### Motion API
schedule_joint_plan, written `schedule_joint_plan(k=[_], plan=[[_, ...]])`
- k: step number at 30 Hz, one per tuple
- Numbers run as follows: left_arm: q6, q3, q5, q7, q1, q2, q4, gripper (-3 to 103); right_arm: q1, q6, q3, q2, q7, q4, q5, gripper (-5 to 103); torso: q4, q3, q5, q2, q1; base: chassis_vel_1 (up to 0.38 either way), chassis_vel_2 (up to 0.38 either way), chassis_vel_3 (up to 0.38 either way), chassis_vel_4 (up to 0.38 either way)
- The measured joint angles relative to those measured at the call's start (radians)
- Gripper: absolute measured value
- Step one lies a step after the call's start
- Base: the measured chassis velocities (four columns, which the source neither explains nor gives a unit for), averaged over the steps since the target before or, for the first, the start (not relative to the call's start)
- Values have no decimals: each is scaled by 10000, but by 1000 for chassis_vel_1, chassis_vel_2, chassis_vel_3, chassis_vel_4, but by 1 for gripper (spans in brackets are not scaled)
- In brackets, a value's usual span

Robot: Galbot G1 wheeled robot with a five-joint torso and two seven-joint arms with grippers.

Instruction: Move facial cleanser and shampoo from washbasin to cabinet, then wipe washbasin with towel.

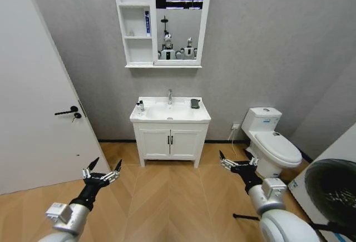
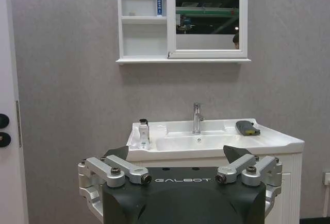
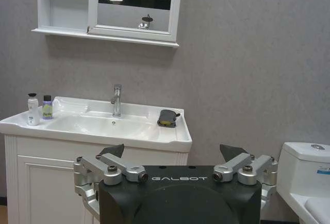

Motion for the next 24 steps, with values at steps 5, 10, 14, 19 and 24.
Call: schedule_joint_plan(k=[5,10,14,19,24], plan=[[3,44,71,0,42,-18,-28,100,-8,55,0,-6,-21,0,-3,100,0,0,0,0,0,0,0,0,0],[-13,57,120,3,76,-44,-31,100,-41,136,-8,3,-24,0,-11,100,0,0,0,0,0,0,0,0,0],[-34,118,209,11,93,-56,-37,100,-39,165,-6,4,-28,0,-11,100,0,0,0,0,0,0,0,0,0],[-36,186,244,8,81,-57,-52,100,-41,200,-2,9,-28,-1,-4,100,0,0,0,0,0,0,0,0,0],[-36,221,263,6,63,-38,-52,100,2,203,17,8,-28,0,7,100,0,0,0,0,0,0,0,0,0]])
